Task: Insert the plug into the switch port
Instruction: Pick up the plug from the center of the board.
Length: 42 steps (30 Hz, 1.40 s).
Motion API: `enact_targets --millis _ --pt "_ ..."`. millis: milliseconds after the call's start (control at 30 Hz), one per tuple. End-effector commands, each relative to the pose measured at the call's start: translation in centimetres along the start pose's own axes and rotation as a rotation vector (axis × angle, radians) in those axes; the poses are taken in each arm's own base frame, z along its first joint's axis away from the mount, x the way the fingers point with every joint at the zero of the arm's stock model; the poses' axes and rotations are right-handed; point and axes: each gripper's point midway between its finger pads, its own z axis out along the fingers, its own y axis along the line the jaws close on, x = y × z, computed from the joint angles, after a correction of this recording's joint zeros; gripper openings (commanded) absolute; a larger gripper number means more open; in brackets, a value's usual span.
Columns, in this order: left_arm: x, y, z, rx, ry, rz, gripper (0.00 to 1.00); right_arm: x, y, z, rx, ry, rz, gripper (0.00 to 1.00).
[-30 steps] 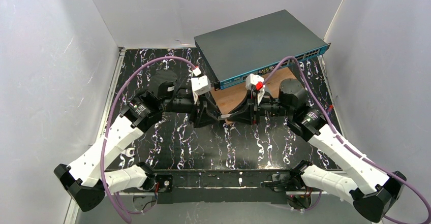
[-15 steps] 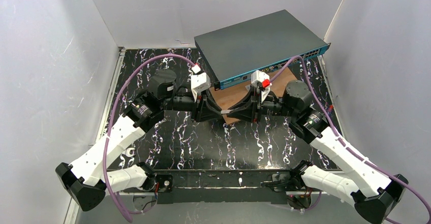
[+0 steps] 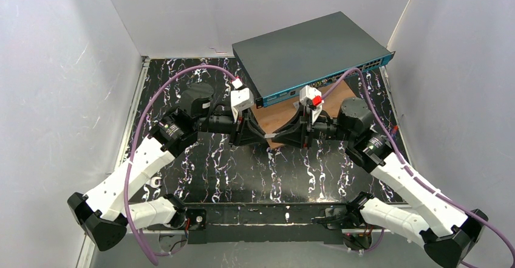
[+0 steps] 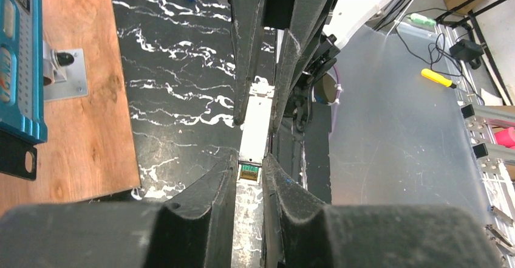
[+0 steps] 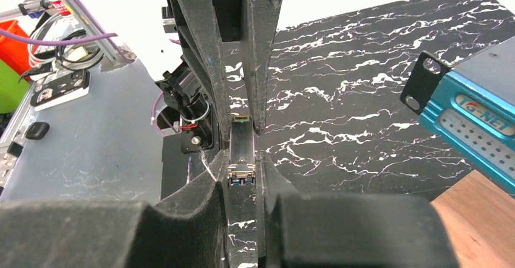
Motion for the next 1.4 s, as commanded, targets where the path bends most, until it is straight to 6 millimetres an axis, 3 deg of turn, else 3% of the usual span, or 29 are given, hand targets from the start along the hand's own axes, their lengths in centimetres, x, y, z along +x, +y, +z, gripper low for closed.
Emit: enact_targets --millis 0,233,500,867,1367 --pt "0.3 0.5 -0.8 -0.054 0.060 0.020 0.00 -0.6 -0.1 -0.3 0.011 0.029 -0.042 0.23" --pt "0.7 0.6 -1.4 -0.067 0.115 0.042 0.00 -0.3 -0.5 -0.3 0.024 0.078 -0.054 0.46" --pt "0.9 0.4 -1.4 -0.052 0.137 0.037 0.00 -0.6 -0.4 0.1 0.003 0.070 -0.047 0.58" --pt "0.7 0.3 -1.1 -0.034 0.145 0.037 0.00 -1.0 -0.3 0.9 -0.048 0.067 -0.043 0.56" --pt "0.9 0.0 -0.6 0.005 0.155 0.026 0.00 -0.8 -0.4 1.4 -0.070 0.070 -0.038 0.41"
